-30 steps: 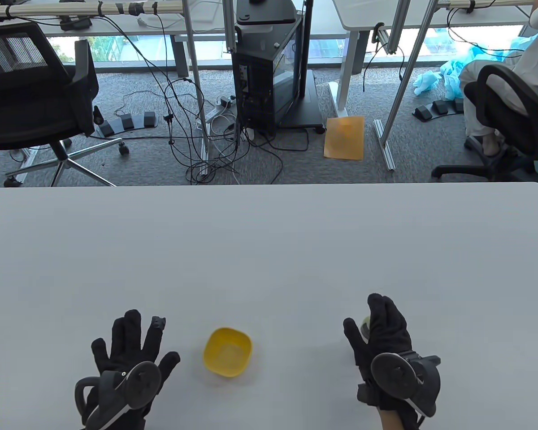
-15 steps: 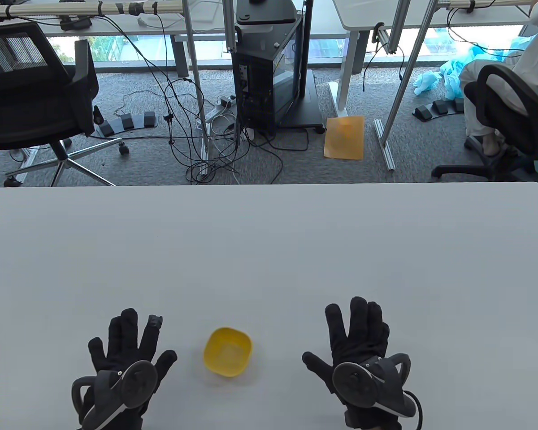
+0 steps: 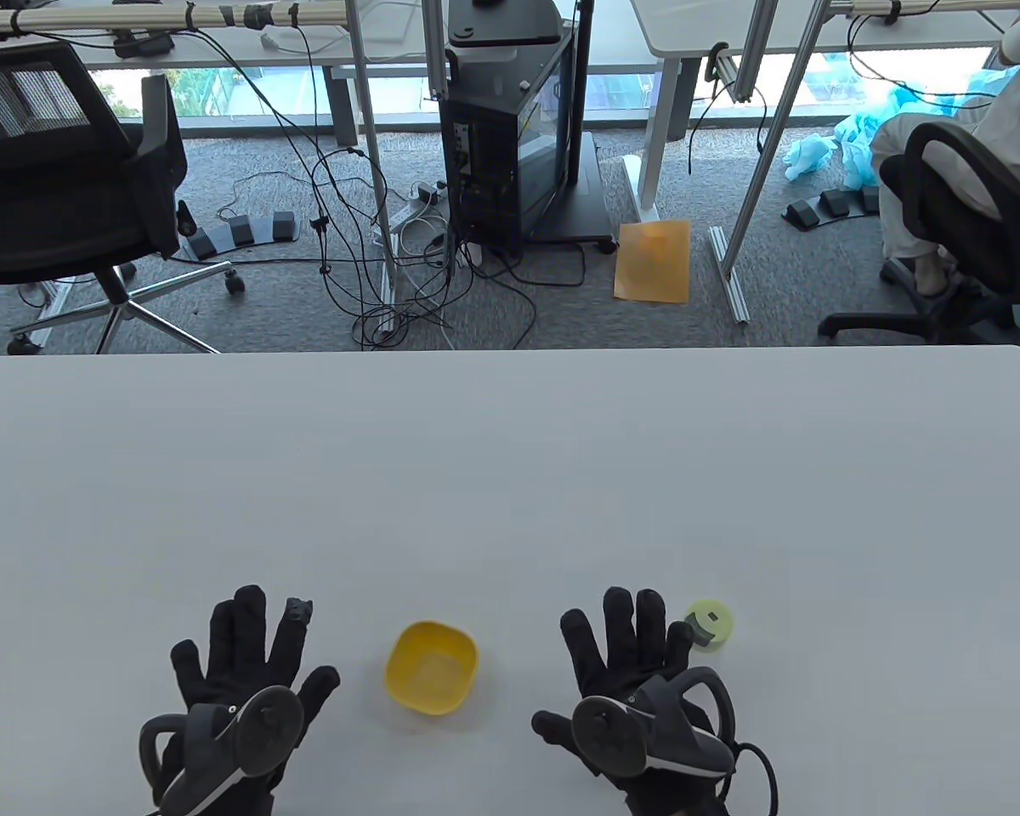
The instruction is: Invert dispenser and press with thumb onto small dish
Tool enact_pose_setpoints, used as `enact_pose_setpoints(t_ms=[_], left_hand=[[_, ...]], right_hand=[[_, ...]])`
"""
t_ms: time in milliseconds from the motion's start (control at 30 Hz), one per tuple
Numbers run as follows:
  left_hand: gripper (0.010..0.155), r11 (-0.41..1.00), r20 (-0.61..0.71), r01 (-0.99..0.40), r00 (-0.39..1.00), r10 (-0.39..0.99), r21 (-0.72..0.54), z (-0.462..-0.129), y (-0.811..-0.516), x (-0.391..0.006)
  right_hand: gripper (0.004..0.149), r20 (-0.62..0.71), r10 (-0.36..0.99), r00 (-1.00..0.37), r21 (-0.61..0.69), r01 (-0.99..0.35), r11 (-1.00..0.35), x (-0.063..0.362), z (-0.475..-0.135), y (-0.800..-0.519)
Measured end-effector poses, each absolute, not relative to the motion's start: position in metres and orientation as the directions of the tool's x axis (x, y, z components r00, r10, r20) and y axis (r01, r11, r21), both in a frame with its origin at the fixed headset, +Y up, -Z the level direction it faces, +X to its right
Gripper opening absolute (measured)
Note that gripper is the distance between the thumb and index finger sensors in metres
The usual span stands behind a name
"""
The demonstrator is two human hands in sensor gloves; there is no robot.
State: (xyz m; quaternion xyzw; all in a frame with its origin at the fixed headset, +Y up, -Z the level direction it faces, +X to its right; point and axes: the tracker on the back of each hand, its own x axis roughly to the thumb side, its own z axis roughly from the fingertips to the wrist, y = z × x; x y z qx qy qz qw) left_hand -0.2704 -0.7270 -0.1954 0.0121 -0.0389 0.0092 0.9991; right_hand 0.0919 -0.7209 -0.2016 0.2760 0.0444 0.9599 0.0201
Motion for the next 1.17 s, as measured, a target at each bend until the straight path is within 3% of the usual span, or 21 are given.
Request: enact_pose_setpoints(t_ms=[1167], left_hand=[[0.078, 1.000, 0.073, -0.013, 0.997, 0.012, 0.004, -0.1971, -0.7280, -0.2701]], right_hand=[[0.099, 0.550, 0.073, -0.832, 0.136, 0.003, -0.991, 0.0848, -0.1993, -0.7259]])
